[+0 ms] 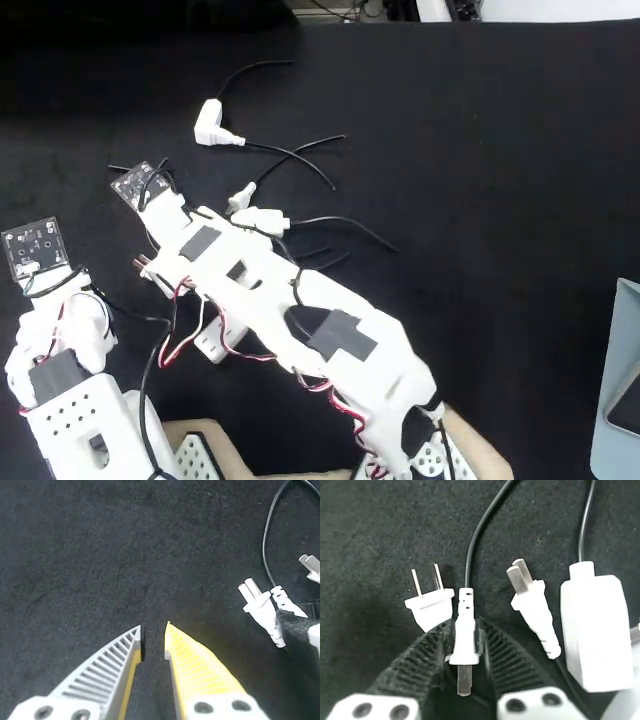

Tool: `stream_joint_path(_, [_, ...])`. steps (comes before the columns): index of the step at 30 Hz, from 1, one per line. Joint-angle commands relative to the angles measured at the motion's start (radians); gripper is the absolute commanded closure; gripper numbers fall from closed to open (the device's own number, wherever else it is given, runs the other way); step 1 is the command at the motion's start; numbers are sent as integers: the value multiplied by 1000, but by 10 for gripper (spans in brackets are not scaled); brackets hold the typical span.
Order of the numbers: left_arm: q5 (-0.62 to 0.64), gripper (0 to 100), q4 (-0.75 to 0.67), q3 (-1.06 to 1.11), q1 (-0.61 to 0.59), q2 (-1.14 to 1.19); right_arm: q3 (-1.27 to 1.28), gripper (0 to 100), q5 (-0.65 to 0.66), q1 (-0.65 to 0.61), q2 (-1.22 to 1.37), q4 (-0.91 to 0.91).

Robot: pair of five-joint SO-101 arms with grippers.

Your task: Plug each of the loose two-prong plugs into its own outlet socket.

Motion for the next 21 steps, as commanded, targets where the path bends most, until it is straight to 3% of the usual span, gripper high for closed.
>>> stream_joint_path(1, [11, 909, -18, -1, -7, -5, -58, 986, 29, 29, -18, 41])
stream_joint_path(12, [11, 909, -17, -1, -5, -5, -71, 986, 63, 106, -315, 466])
stream_joint_path(21, [11, 909, -17, -1, -5, -5, 246, 986, 169, 218, -639, 534])
